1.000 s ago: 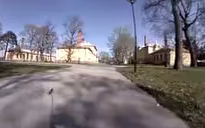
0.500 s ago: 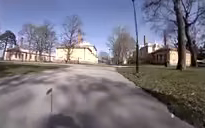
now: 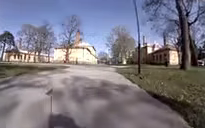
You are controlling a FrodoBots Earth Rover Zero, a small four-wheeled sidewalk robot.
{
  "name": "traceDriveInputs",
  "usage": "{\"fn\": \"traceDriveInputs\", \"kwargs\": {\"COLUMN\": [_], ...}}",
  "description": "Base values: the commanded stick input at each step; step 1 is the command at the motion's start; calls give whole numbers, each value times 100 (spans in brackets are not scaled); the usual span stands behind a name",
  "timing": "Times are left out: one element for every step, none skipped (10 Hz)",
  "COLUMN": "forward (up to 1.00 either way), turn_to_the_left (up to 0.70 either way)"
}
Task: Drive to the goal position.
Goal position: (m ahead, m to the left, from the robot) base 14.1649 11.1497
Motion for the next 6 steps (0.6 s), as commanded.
{"fn": "traceDriveInputs", "kwargs": {"forward": [85,85,85,85,85,85], "turn_to_the_left": [34,21,0,0,0,0]}}
